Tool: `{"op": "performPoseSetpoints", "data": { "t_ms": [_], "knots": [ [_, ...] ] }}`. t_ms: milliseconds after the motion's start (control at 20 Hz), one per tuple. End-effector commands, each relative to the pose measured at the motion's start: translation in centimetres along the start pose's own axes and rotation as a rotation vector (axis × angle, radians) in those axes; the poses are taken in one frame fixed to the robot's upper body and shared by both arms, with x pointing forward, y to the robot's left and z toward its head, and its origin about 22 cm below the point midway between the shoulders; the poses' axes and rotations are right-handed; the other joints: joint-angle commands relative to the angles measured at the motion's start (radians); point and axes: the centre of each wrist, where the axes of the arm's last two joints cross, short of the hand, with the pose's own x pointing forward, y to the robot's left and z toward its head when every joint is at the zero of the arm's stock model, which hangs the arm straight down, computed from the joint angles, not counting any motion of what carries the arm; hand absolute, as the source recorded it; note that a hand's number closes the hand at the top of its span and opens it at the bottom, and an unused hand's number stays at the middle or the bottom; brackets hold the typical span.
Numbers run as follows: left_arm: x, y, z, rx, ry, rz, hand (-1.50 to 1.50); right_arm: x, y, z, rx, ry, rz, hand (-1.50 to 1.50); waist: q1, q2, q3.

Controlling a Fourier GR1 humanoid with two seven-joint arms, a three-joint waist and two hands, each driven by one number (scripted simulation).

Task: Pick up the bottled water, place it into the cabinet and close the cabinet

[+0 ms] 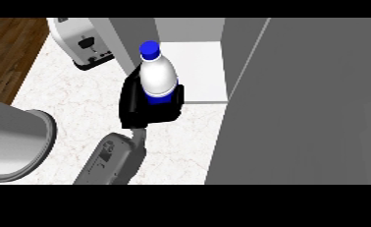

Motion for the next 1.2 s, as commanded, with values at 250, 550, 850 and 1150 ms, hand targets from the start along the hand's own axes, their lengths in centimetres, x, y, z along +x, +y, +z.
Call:
{"op": "performPoseSetpoints", "data": {
  "t_ms": [250, 550, 850, 1150],
  "knots": [
    [-0.1, -1.6, -3.7, 0.019, -0.003, -0.099, 1.5, 1.8, 0.3, 1.7, -0.018, -0.054, 0.003, -1.5, 0.0, 0.0, 0.0],
    [0.3, -1.1, -9.1, 0.039, 0.012, -0.162, 1.5, 1.6, -0.3, 1.1, -0.007, -0.055, 0.019, -1.5, -0.008, 0.004, 0.0],
    [-1.5, -2.5, -9.6, 0.093, 0.038, -0.284, 1.5, 1.6, -0.1, 1.4, -0.029, -0.046, 0.005, -1.5, -0.01, 0.003, 0.0],
    [-2.0, -2.3, -12.1, 0.128, 0.064, -0.345, 1.5, 2.1, -0.8, 1.7, 0.011, -0.065, -0.002, -1.5, -0.031, 0.01, 0.0]
  ]
}}
